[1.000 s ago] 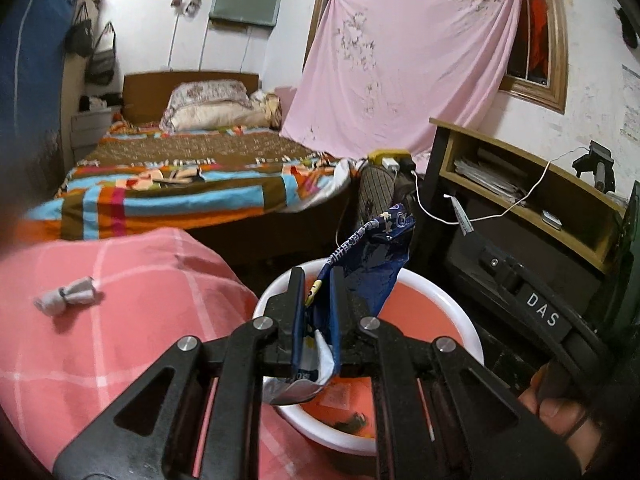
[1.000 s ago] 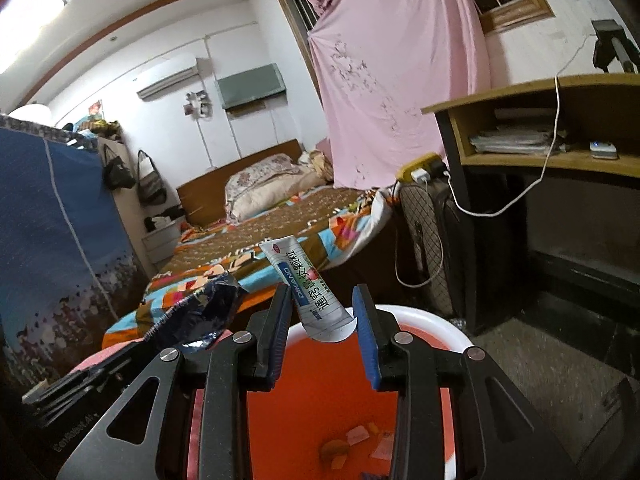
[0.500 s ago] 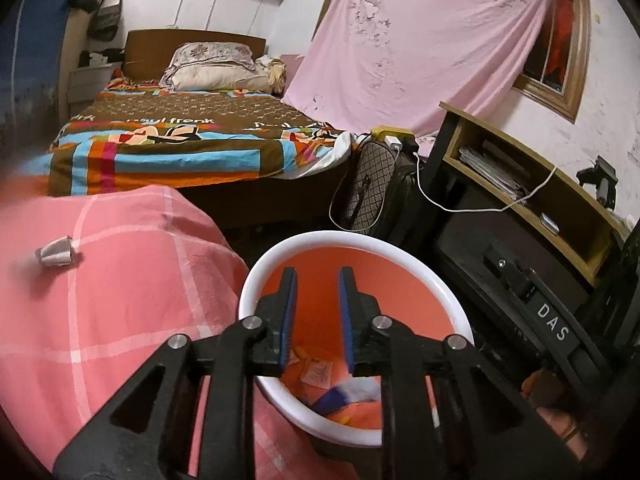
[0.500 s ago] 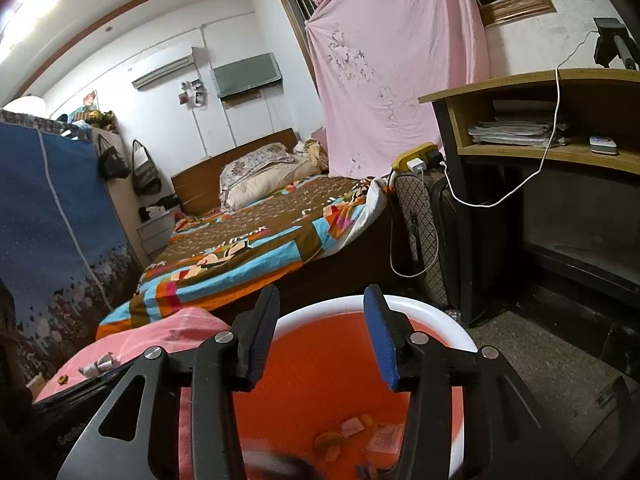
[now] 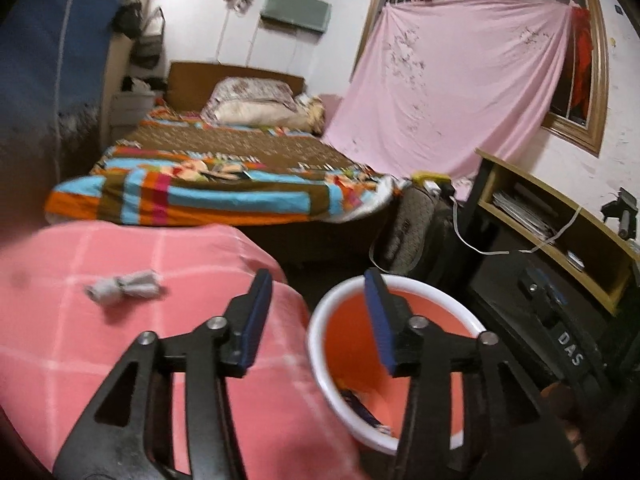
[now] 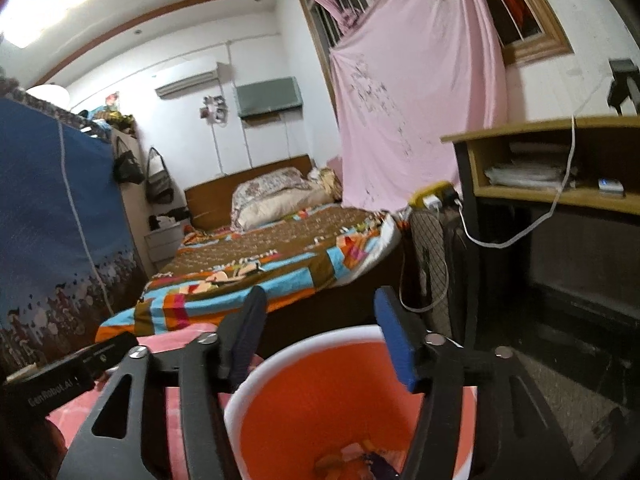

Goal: Collect trash
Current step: 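Move both tools back over the bedspread toward the remaining trash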

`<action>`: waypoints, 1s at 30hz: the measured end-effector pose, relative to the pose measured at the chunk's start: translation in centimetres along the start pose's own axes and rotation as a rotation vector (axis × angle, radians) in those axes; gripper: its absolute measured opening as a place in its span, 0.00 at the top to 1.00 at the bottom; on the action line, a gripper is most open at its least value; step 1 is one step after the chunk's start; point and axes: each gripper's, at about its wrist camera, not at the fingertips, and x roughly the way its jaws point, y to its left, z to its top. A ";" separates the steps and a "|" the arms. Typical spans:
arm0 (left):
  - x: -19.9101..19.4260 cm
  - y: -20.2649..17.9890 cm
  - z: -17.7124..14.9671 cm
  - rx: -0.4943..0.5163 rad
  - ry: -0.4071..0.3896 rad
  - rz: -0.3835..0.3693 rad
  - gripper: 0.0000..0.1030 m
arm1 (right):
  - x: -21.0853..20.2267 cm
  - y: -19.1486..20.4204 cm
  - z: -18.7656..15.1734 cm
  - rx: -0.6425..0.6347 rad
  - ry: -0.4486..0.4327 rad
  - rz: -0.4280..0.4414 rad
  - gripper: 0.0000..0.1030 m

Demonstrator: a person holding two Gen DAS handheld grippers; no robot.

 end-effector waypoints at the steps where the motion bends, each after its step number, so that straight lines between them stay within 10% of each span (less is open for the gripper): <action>1: -0.3 0.3 0.1 0.003 -0.009 0.009 0.63 | -0.1 0.4 0.1 -0.006 -0.010 0.009 0.32; 11: -4.5 5.3 1.1 -0.003 -0.172 0.154 0.12 | -1.5 4.6 0.3 -0.034 -0.143 0.053 0.00; 30: -11.4 16.6 0.6 -0.046 -0.370 0.401 0.12 | -2.3 14.3 -0.5 -0.146 -0.297 0.294 0.00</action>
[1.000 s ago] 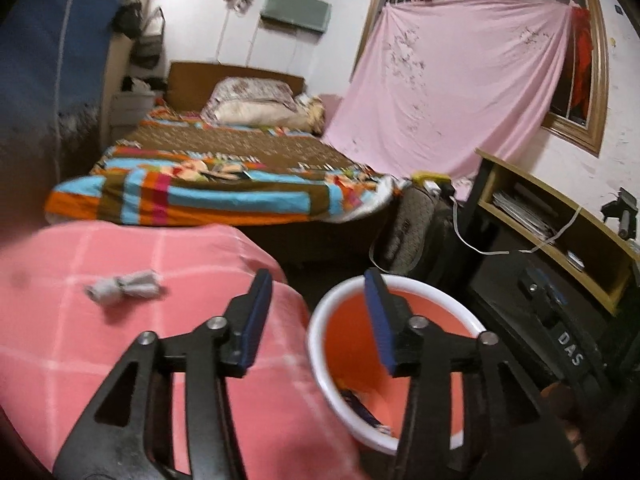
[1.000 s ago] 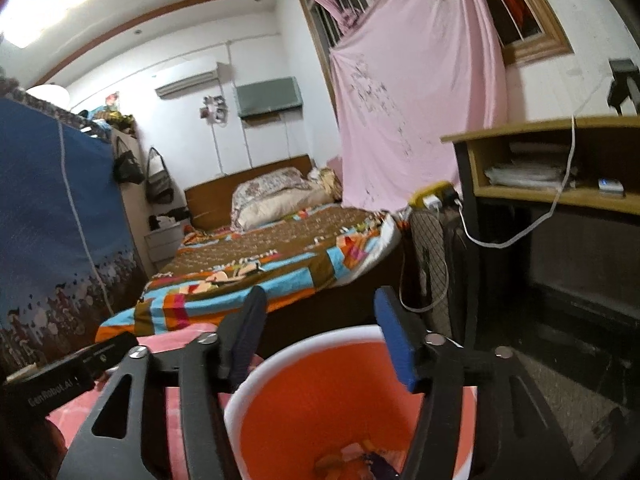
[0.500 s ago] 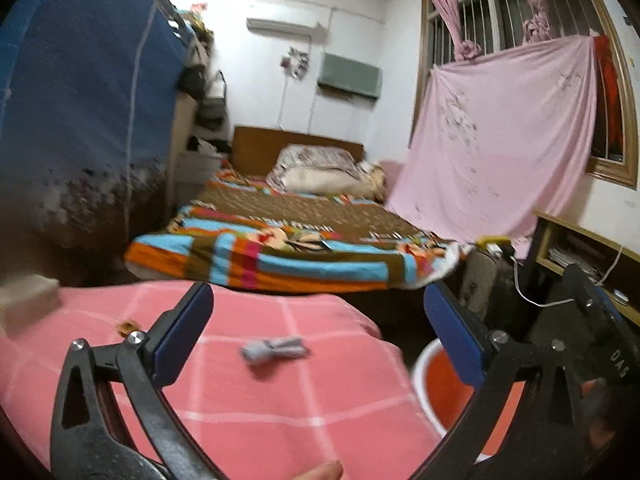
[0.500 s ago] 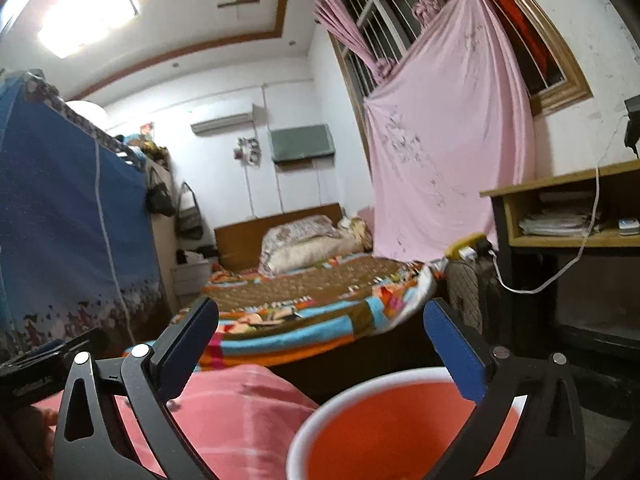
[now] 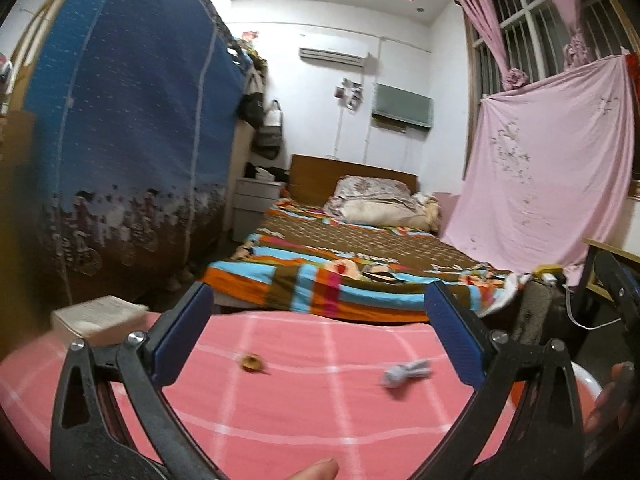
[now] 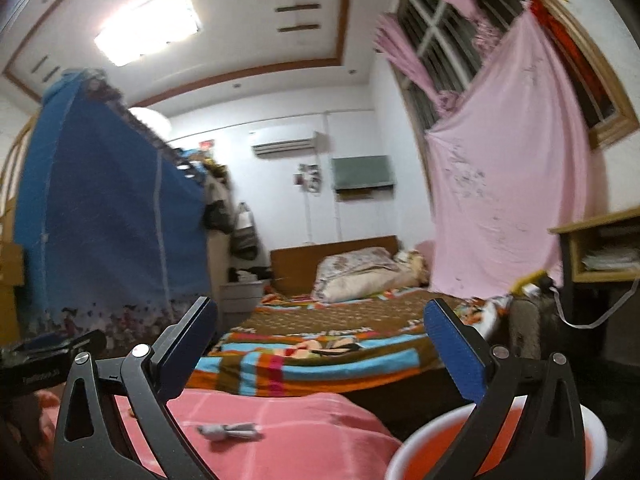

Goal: Collect trash
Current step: 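Move both tools back over the bedspread toward the remaining trash, then grasp the brown ring with the left tool while the right tool grasps the grey rolled cloth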

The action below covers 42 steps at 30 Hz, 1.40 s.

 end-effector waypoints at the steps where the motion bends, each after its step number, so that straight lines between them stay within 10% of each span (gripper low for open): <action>1: 0.0 0.7 0.1 0.006 -0.007 0.011 0.12 | 0.5 0.9 -0.2 -0.020 0.004 0.018 0.00; 14: 2.9 7.1 -0.8 0.065 0.051 0.048 0.12 | 9.6 7.1 -4.7 -0.096 0.397 0.193 0.00; 27: 10.5 7.0 -3.3 0.035 0.463 0.005 0.14 | 14.9 6.8 -9.5 -0.022 0.782 0.223 0.00; 42: 14.8 5.8 -5.4 0.036 0.707 -0.029 0.60 | 15.5 8.3 -11.5 -0.077 0.906 0.281 0.16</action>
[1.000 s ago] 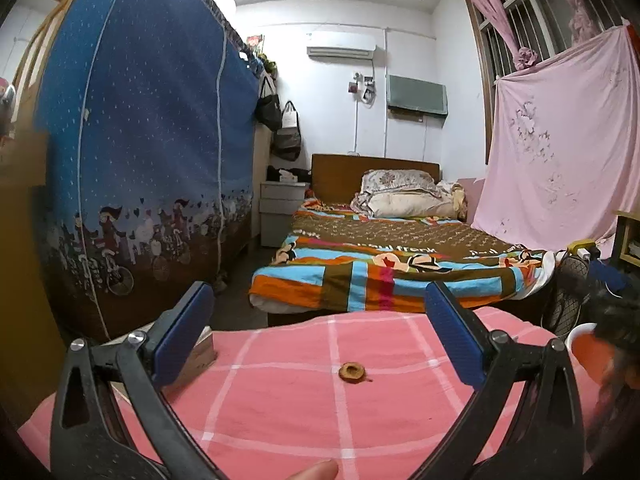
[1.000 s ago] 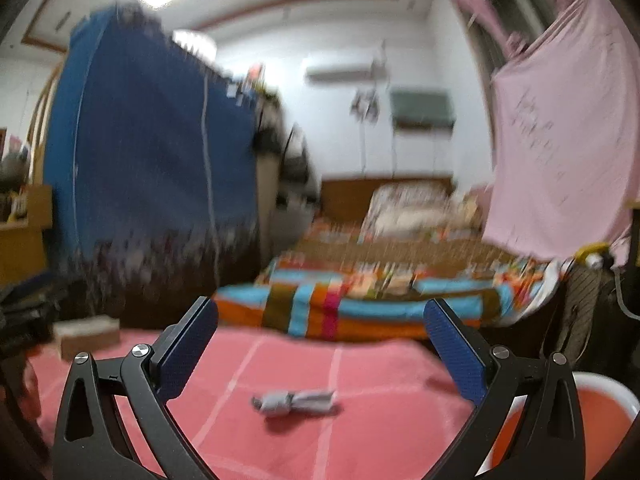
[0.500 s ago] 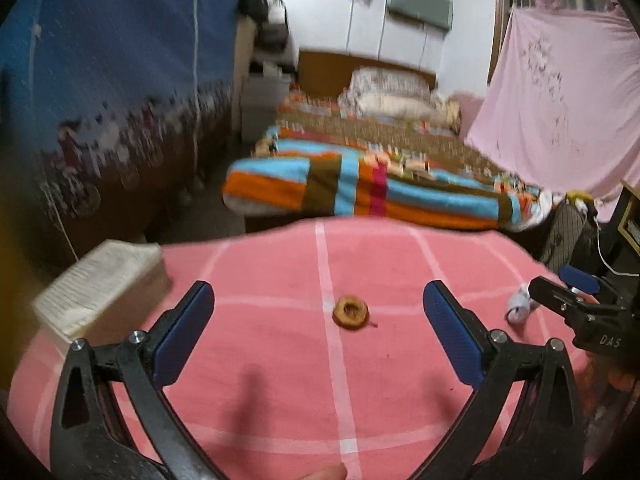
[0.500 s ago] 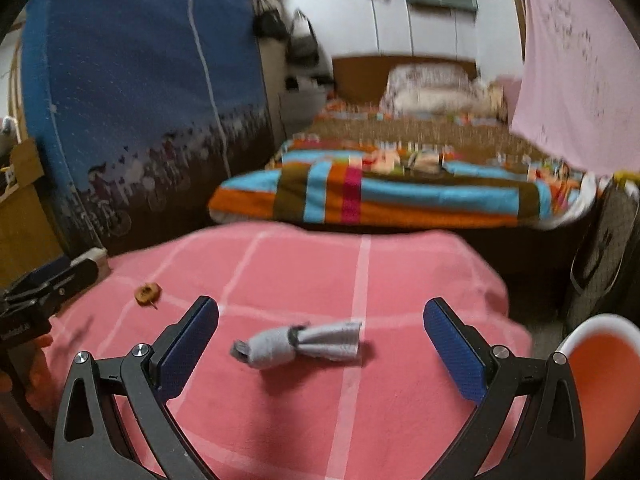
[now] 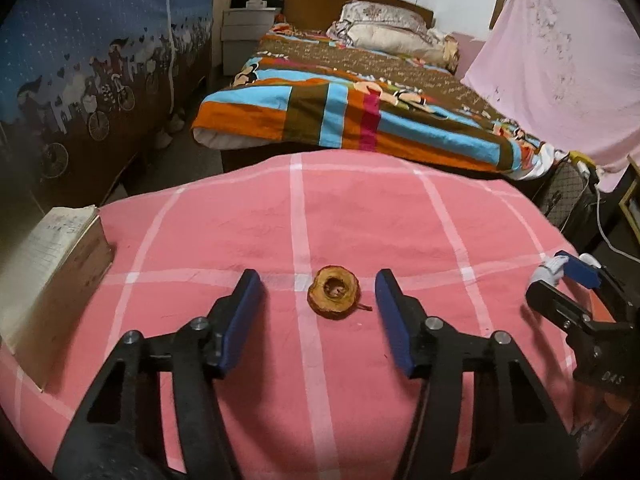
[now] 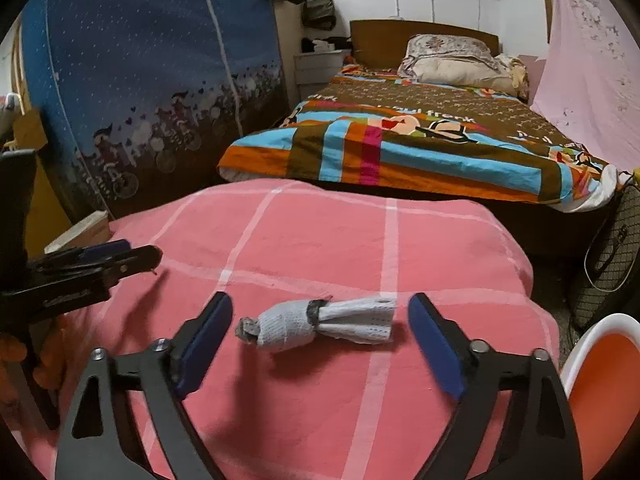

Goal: Collect trash
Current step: 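Grasp the brown ring with the left tool while the right tool grasps the grey rolled cloth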

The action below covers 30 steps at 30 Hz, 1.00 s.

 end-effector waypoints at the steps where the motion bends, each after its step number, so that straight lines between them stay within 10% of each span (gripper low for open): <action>1: 0.0 -0.2 0.0 0.010 0.003 0.007 0.61 | 0.2 0.0 0.0 -0.003 0.007 0.001 0.16; 8: 0.2 -1.3 0.1 0.078 0.015 0.042 0.90 | 0.5 0.5 -0.1 -0.032 0.041 -0.026 0.32; 21: -1.2 -2.0 -0.5 0.106 -0.025 0.014 0.91 | -0.3 0.0 -0.4 -0.006 0.016 -0.012 0.76; 30: -4.3 -3.4 -1.4 0.138 -0.157 -0.017 0.91 | -2.1 -0.1 -0.4 0.010 -0.076 0.000 0.80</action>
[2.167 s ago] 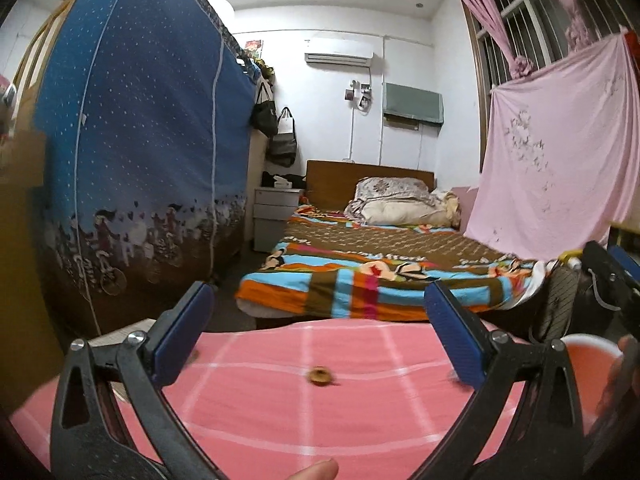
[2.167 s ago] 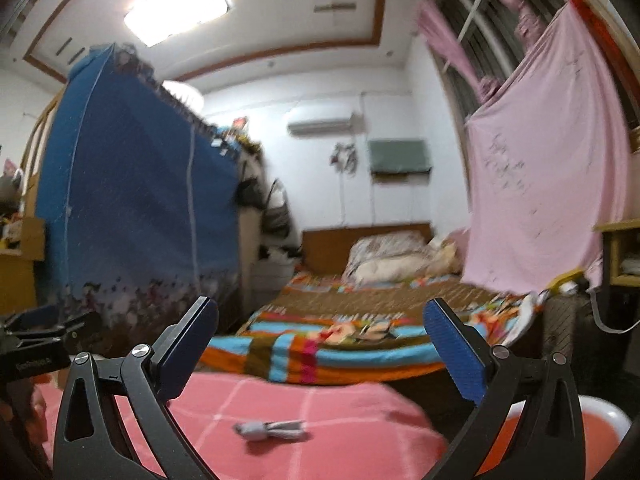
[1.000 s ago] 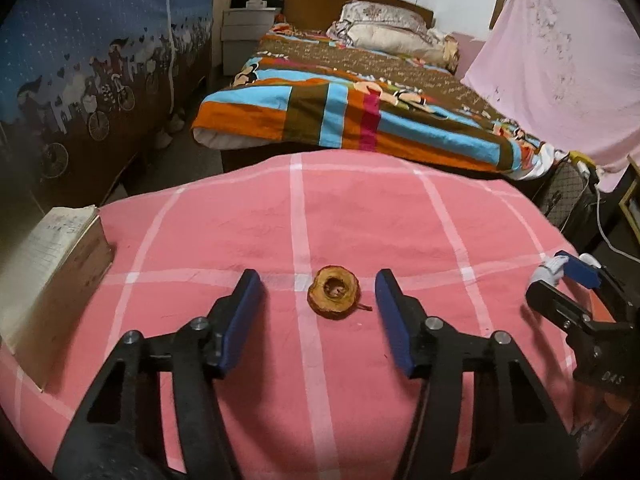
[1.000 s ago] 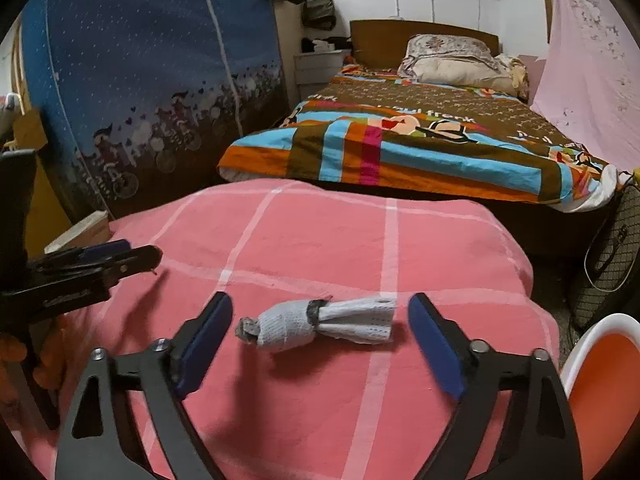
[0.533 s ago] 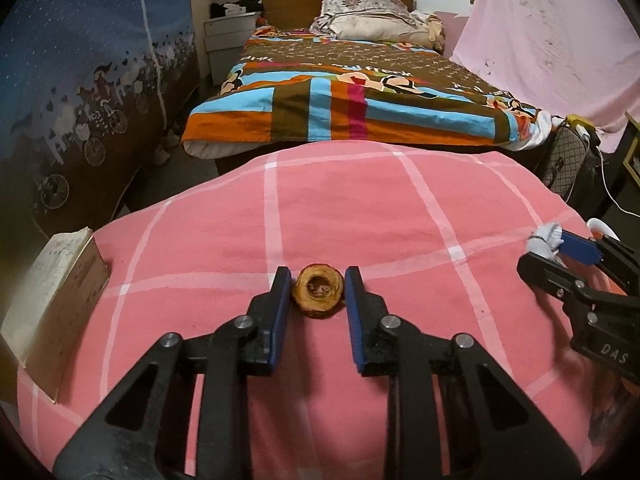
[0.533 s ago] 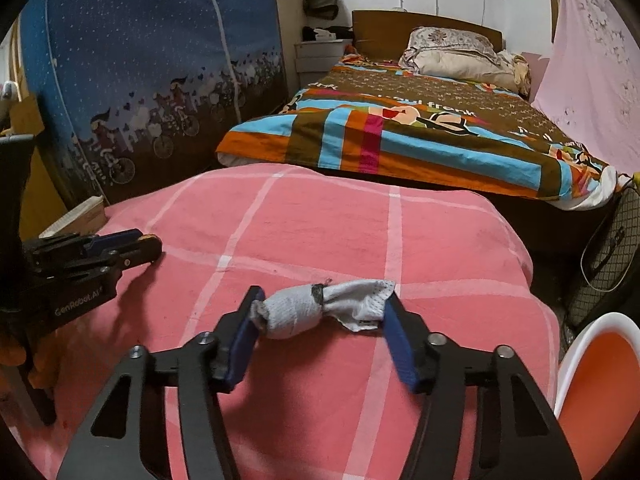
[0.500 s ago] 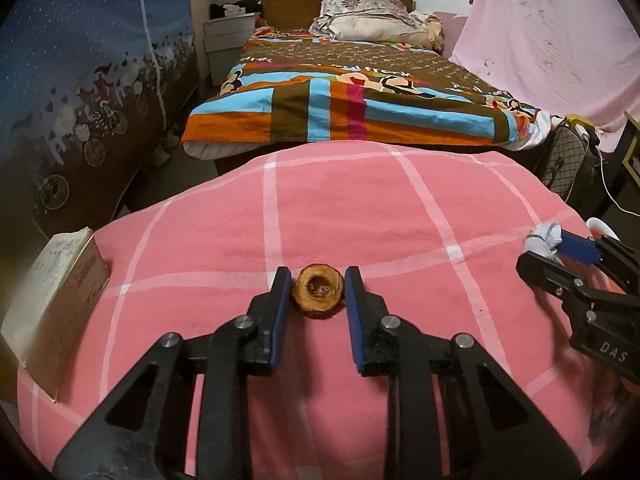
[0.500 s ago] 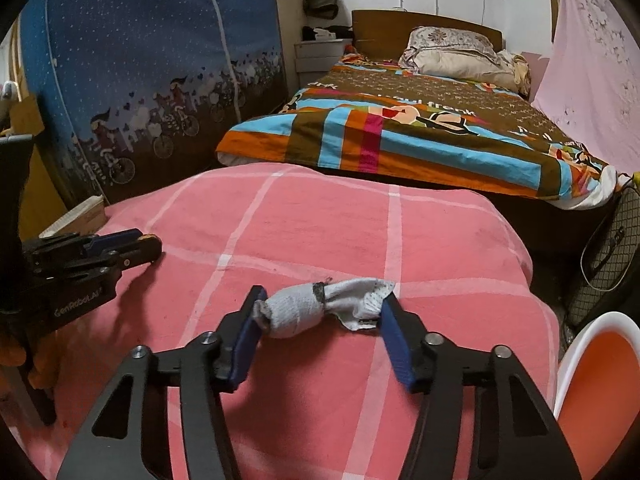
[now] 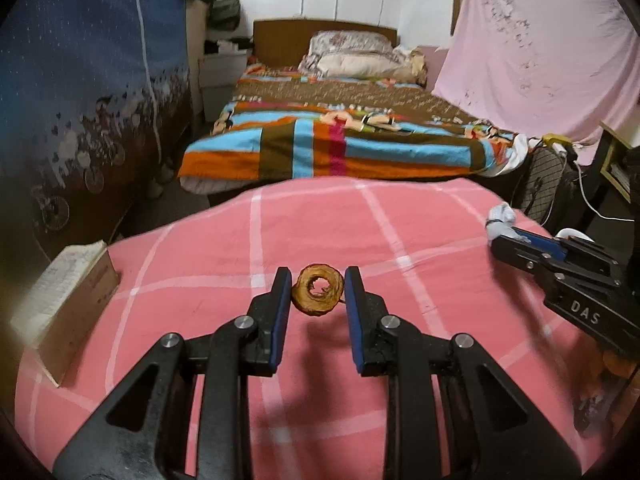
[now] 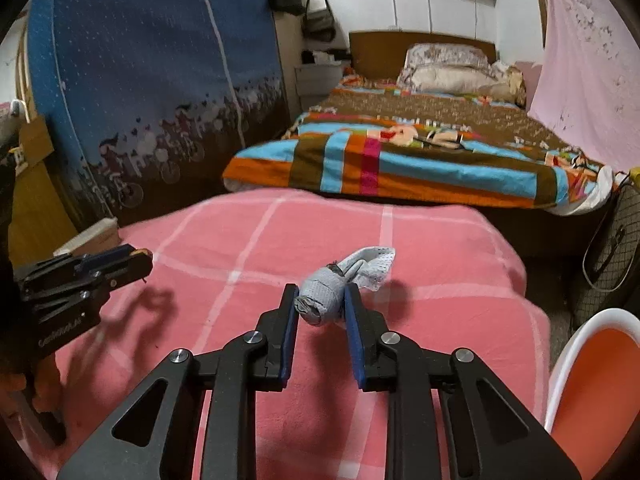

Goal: Collect trash
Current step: 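Carry the brown ring and grey rolled cloth over the orange bucket with both tools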

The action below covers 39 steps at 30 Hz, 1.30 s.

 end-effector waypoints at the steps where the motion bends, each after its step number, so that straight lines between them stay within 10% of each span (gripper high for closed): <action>1: -0.4 -0.3 0.0 0.004 -0.021 -0.004 0.91 | -0.3 0.1 0.0 -0.003 -0.018 0.000 0.80; 18: -4.6 -2.6 -0.6 0.001 -0.220 -0.046 0.91 | -6.6 0.4 -1.2 -0.025 -0.346 -0.009 0.80; 39: -7.3 -3.8 -1.4 0.004 -0.370 -0.043 0.91 | -9.6 0.9 -2.6 -0.051 -0.507 -0.058 0.80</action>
